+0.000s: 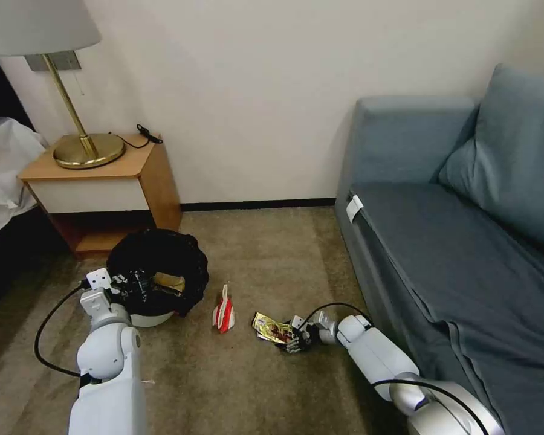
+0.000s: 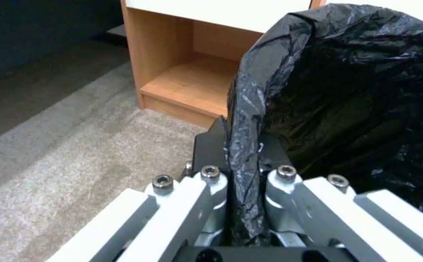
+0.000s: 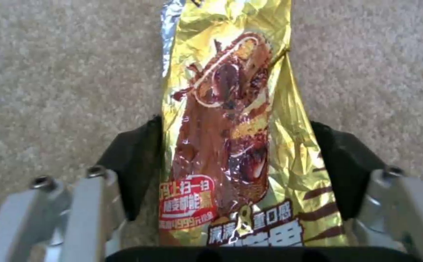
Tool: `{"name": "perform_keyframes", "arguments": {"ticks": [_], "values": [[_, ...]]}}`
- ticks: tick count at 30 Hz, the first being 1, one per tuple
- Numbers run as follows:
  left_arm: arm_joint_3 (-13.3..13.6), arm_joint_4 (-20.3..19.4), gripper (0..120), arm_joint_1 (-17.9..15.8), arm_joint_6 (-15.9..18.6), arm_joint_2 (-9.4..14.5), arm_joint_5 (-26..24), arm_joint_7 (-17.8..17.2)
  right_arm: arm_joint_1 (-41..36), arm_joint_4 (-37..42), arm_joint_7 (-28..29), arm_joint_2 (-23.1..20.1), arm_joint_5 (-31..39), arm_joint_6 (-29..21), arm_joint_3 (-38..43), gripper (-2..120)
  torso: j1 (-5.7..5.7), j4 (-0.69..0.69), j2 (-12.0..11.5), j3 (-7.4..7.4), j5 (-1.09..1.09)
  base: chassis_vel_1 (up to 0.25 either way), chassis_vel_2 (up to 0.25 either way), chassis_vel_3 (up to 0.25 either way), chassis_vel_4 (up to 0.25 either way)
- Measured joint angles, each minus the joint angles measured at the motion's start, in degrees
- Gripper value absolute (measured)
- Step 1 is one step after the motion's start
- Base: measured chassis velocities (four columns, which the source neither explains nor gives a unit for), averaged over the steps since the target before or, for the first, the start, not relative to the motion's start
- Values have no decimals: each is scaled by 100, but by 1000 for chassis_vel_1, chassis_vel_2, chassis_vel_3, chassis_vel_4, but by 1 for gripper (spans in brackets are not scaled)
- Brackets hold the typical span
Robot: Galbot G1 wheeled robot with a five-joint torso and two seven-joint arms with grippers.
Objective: Pick up the trash bin, then pick up the garbage on the floor and place it into the trash bin.
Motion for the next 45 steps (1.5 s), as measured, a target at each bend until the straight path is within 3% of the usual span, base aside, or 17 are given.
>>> {"name": "perform_keyframes", "arguments": {"ticks": [2, 21, 23, 26, 45], "values": [[8, 37, 4, -20, -4, 5, -2, 5, 1, 9, 51, 2, 0, -8, 11, 61, 0, 6, 0, 0, 5, 0, 0, 0, 0], [18, 139, 4, -70, -37, 19, 14, 6, -29, 62, 109, 8, -3, -33, 60, 20, 1, 5, -3, 2, 2, 0, 0, 0, 0], [17, 164, 4, -73, -38, 18, 18, 6, -48, 130, 144, -12, 6, -65, 118, 7, 1, 3, -4, 2, -1, 0, 0, 0, 0], [23, 169, 4, -76, -40, 16, 22, 6, -55, 178, 149, -23, 21, -80, 123, 0, 1, 0, -4, 3, -2, 0, 0, 0, 0], [15, 228, 4, -93, -58, 20, 26, 7, -141, 551, 112, -73, 397, -75, 90, 0, 1, 1, -3, 2, 0, 0, 0, 0, 0]]}}
